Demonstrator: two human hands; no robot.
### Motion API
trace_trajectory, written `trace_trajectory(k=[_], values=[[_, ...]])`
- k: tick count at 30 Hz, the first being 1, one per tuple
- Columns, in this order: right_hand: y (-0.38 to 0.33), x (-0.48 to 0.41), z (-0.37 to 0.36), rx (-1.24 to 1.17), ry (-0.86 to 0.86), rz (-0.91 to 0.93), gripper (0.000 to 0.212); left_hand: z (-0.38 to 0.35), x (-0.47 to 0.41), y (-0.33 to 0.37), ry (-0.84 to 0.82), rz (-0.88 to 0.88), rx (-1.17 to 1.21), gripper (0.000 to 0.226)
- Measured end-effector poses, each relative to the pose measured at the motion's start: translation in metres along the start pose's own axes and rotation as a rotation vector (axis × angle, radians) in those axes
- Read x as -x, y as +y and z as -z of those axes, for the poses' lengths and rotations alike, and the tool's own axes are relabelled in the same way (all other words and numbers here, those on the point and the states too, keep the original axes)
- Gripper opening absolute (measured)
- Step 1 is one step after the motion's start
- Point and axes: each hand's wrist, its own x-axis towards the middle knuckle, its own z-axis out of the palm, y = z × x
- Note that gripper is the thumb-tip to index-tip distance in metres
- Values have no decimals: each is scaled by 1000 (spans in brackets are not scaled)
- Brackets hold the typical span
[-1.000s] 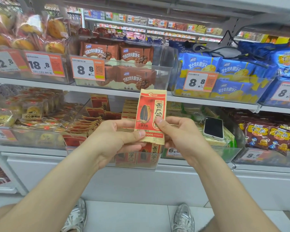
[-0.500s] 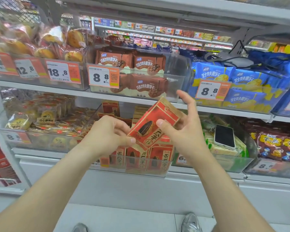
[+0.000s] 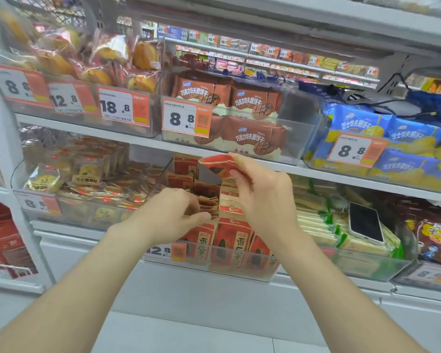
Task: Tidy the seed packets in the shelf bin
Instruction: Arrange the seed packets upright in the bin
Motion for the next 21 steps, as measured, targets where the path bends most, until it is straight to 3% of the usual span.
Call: trace_trajectory(k=[3,8,17,21], values=[[5,-8,-32,142,-135,91,43,2,-2,-11,-52,-86,-29,54],[16,-31,-75,325,-439,83,53,-4,-11,-24,-15,-126,-96,49],[21,-48,-119,502,-829,-187,33,-12,-17,-33,39,-179,-100,44],[30,-57,-139,499,-923,-299,43,-11,-18,-35,48,-192,-85,44]])
